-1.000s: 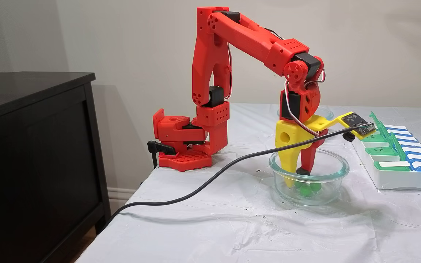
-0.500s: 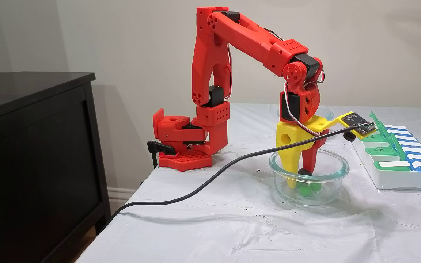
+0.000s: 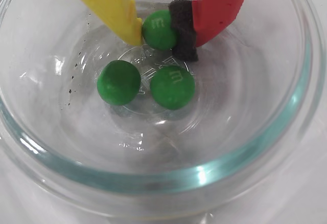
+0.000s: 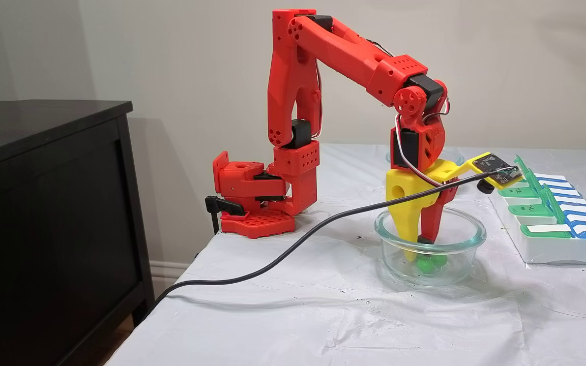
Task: Sort medicines into box.
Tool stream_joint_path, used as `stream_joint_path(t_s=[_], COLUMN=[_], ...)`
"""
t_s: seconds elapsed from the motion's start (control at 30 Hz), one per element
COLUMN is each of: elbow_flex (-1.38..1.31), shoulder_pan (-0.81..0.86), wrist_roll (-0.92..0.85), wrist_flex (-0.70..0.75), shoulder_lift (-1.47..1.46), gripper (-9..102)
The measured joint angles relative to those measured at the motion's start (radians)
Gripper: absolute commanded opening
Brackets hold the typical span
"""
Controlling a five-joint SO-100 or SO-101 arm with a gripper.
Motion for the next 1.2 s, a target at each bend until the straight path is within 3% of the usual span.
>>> stream_joint_path(t_s=[0.4,0.53,0.87,1.2], elbow_flex=[-0.109,-0.196,-0.041,-0.028], shoulder_pan=[-0.035,-0.104,-0.537,-0.635], wrist_roll=[0.124,0.267,0.882,1.045], wrist_flex=[0.127,0.12,-0.249,-0.512], shoulder_lift=[0.169,0.258,0.354,0.14], gripper=[0,0,0,0])
